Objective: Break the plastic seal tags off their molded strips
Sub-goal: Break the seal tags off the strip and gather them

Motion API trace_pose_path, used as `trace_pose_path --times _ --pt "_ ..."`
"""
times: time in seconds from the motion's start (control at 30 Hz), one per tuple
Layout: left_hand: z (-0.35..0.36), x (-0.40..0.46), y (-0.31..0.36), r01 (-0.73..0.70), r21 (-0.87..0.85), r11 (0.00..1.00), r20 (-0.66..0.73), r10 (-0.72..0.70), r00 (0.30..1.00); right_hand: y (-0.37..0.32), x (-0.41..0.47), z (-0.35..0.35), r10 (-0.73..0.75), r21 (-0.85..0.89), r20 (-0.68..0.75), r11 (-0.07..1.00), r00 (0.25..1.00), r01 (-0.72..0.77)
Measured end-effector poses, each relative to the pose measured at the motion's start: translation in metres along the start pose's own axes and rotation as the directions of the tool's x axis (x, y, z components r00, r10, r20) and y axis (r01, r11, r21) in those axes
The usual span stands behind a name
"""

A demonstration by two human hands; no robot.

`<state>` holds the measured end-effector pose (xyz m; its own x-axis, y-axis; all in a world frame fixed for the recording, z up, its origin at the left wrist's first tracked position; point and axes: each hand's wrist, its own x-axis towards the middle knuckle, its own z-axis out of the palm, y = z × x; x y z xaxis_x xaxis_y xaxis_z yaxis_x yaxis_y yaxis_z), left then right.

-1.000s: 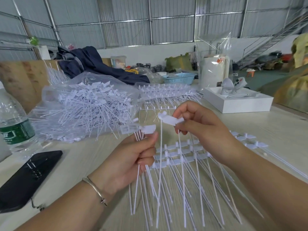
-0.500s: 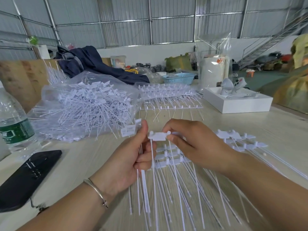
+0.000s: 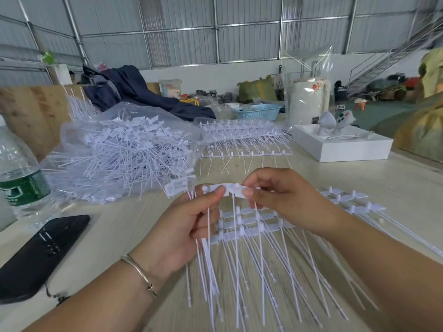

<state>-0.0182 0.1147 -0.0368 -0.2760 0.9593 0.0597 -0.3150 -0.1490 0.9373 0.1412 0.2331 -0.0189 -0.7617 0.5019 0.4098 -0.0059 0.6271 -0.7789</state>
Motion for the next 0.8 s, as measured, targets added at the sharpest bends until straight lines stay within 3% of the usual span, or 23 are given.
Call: trace_pose_path --times 0.23,0.63,0.8 --pt "0.0046 -0.0002 -0.0012 -0.021 0.043 0.999 -0.085 0.025 0.996 -0.0036 0.0004 -0.0068 0.006 0.081 0.005 0.997 1.000 -0.006" --pt "0.0013 -0.0040 0.0002 0.148 -0.122 0.981 0.222 -0.118 0.968 -0.0067 -0.0028 -0.0055 0.004 0.231 0.137 0.972 0.991 -0.036" --pt "0.0067 -0.0086 -0.0013 0.187 -0.025 0.982 0.328 -0.168 0.930 -0.0095 -0.0019 0.0019 0.017 0.368 0.127 0.928 0.992 -0.063"
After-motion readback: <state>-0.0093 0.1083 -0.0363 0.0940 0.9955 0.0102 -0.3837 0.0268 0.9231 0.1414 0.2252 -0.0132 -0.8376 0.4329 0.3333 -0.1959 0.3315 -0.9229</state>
